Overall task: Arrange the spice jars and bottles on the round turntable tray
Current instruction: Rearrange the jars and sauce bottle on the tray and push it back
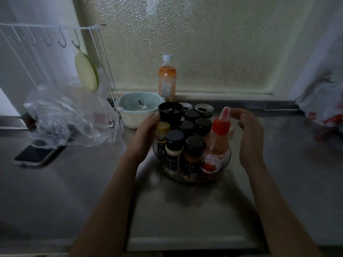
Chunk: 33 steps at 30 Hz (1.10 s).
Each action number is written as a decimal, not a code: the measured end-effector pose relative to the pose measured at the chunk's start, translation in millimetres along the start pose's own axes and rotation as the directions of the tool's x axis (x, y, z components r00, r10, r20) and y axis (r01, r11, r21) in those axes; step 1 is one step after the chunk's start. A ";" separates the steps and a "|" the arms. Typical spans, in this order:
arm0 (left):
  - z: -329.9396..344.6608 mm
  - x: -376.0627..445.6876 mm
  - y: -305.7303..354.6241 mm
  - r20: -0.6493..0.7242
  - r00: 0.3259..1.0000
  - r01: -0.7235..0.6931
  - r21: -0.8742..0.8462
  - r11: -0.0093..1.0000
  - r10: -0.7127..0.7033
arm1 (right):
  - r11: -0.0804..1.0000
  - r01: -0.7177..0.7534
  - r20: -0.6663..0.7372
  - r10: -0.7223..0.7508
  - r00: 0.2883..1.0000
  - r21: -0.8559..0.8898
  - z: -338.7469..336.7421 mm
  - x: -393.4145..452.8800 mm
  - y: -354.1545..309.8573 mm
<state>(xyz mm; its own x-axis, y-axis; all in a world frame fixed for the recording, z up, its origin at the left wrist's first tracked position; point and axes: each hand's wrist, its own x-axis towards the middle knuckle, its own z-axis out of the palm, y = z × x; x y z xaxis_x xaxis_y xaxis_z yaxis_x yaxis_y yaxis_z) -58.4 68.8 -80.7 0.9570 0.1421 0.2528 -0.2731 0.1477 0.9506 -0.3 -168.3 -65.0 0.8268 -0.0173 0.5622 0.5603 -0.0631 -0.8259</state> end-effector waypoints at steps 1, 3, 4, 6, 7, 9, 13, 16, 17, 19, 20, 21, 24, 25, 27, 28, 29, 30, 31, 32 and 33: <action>0.6 -0.7 1.1 0.028 1.000 -0.001 0.022 1.000 0.001 | 0.998 0.061 0.023 -0.061 0.998 0.006 0.1 -6.2 -8.7; 1.5 -1.4 2.1 0.050 0.999 -0.002 0.047 0.999 0.000 | 0.984 0.173 0.106 -0.168 0.980 -0.036 2.0 -20.0 -19.5; 1.1 -0.2 1.2 0.059 0.998 -0.006 0.049 0.999 0.003 | 0.971 0.219 0.146 -0.204 0.968 -0.092 3.4 -25.5 -20.8; -1.5 -0.3 -0.6 0.094 0.996 -0.005 0.072 0.997 -0.002 | 0.942 0.277 0.187 -0.242 0.952 -0.191 7.7 -31.9 -19.7; -4.2 0.3 -1.4 0.115 0.993 0.002 0.100 0.995 -0.014 | 0.939 0.275 0.192 -0.237 0.952 -0.206 10.1 -33.5 -18.4; -8.0 -0.2 -2.3 0.154 0.987 0.028 0.131 0.991 -0.048 | 0.951 0.261 0.202 -0.226 0.953 -0.166 13.9 -36.3 -16.3; -7.1 -1.8 -3.9 0.141 0.988 0.050 0.073 0.996 -0.060 | 0.977 0.201 0.191 -0.185 0.964 -0.068 14.9 -38.3 -18.3; -3.3 -1.1 -3.8 0.107 0.993 0.044 0.060 0.997 -0.051 | 0.993 0.110 0.109 -0.114 0.988 0.042 10.0 -33.1 -20.2; -2.7 -0.5 -2.9 0.104 0.993 0.041 0.062 0.997 -0.047 | 0.996 0.088 0.080 -0.090 0.993 0.031 7.6 -30.5 -20.9; -1.5 -0.4 -1.1 0.091 0.995 0.028 0.060 0.998 -0.034 | 0.998 0.060 0.091 -0.059 0.994 -0.004 3.7 -28.1 -19.9; -0.5 0.1 -0.9 0.077 0.997 0.017 0.066 0.998 -0.023 | 0.998 0.058 0.123 -0.055 0.991 -0.016 2.1 -28.2 -17.4; 1.0 0.6 -1.4 0.061 0.998 0.004 0.083 0.997 -0.009 | 0.998 0.053 0.147 -0.048 0.988 -0.032 1.6 -28.8 -15.6; 7.9 1.5 -4.3 -0.006 1.000 -0.017 0.126 0.992 0.018 | 0.998 0.049 0.188 -0.043 0.981 -0.026 5.6 -30.7 -12.0; 10.1 1.2 -3.8 -0.042 0.999 -0.016 0.130 0.991 0.022 | 0.998 0.060 0.195 -0.054 0.979 -0.021 7.8 -30.8 -12.2; 12.4 1.5 -3.6 -0.112 0.993 -0.031 0.149 0.988 0.048 | 0.999 0.052 0.175 -0.048 0.983 -0.014 10.5 -30.9 -12.6; 12.7 1.6 -3.3 -0.143 0.988 -0.041 0.164 0.986 0.065 | 1.000 0.030 0.138 -0.029 0.990 -0.004 10.0 -29.0 -10.0; 13.1 1.7 -3.7 -0.170 0.982 -0.049 0.182 0.982 0.080 | 1.000 0.003 0.090 -0.004 0.996 0.014 8.0 -26.5 -6.1; 13.8 1.8 -3.8 -0.189 0.977 -0.056 0.207 0.977 0.097 | 0.998 -0.036 0.048 0.033 0.998 0.049 4.9 -23.7 -0.7; 14.6 1.9 -4.2 -0.202 0.973 -0.065 0.235 0.970 0.114 | 0.992 -0.088 0.021 0.086 0.996 0.088 1.8 -21.2 3.9; 16.3 1.9 -4.1 -0.208 0.969 -0.075 0.265 0.961 0.133 | 0.983 -0.142 0.015 0.141 0.990 0.120 -0.9 -19.0 8.0; 18.0 2.3 -4.4 -0.214 0.965 -0.087 0.291 0.953 0.153 | 0.973 -0.187 0.028 0.185 0.982 0.138 -3.7 -18.1 10.7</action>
<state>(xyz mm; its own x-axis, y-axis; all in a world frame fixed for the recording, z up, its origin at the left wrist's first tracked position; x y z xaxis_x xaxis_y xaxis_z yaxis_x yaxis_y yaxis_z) -53.3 50.8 -81.0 0.8604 0.3693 0.3511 -0.3148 -0.1566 0.9362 -9.4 -172.3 -83.8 0.9171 -0.0003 0.3986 0.3973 0.0799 -0.9142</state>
